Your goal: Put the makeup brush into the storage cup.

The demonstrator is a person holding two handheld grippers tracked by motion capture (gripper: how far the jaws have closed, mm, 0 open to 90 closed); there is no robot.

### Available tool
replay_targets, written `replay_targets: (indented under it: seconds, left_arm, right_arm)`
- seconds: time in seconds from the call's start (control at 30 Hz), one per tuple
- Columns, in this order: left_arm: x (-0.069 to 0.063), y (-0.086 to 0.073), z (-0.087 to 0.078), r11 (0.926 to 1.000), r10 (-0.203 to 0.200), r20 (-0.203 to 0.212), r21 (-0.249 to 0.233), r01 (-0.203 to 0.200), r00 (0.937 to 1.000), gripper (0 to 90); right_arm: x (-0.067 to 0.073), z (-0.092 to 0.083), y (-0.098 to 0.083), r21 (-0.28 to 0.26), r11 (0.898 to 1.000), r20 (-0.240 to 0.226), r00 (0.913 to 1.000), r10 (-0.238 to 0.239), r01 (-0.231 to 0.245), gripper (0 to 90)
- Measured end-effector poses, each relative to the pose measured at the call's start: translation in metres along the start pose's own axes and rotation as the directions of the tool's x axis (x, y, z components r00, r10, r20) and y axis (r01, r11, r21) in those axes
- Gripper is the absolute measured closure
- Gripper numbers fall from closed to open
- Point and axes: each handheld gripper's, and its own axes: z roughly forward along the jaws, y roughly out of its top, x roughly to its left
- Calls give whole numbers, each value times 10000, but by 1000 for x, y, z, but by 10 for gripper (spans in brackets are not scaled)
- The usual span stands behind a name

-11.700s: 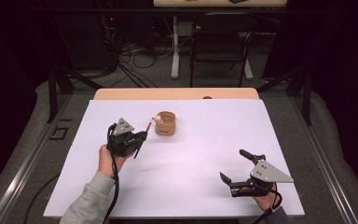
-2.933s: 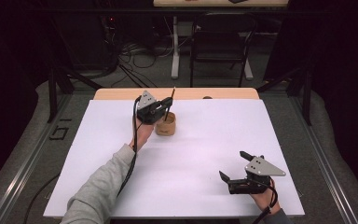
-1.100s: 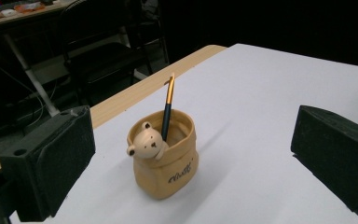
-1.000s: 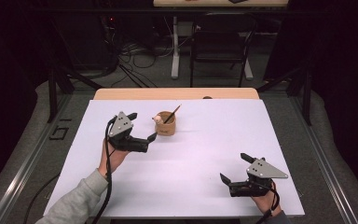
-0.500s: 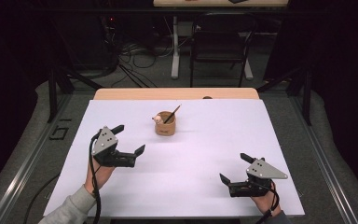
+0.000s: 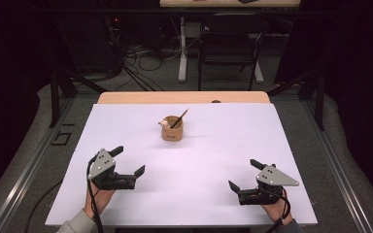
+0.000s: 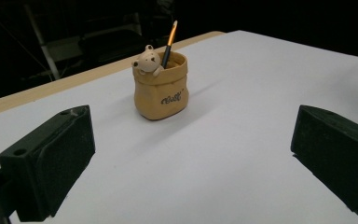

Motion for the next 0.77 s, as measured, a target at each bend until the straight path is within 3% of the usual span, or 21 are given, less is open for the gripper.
replay_targets:
  seconds: [0.2, 0.4, 0.5, 0.67, 0.77]
  left_arm:
    - [-6, -12, -9, 9994, 133, -112, -317, -137, 9998, 0]
    - [-10, -25, -12, 9993, 273, -175, 242, -269, 9995, 0]
    - [-11, -27, -12, 9994, 172, -58, 301, -171, 9998, 0]
    - [-11, -28, -7, 9983, 361, 221, 448, -370, 9991, 0]
    - [-8, -30, -3, 9976, 178, 393, 658, -204, 9991, 0]
  right_arm:
    - [0, 0, 0, 22, 10000, -4, 10000, 18, -18, 0]
    - [1, 0, 0, 27, 10000, -39, 10000, 14, -14, 0]
    - [2, 0, 0, -37, 10000, -73, 10000, -2, 2, 0]
    - [3, -1, 0, 22, 10000, -120, 9999, -83, 83, 0]
    - [3, 0, 0, -3, 10000, -91, 9999, -99, 99, 0]
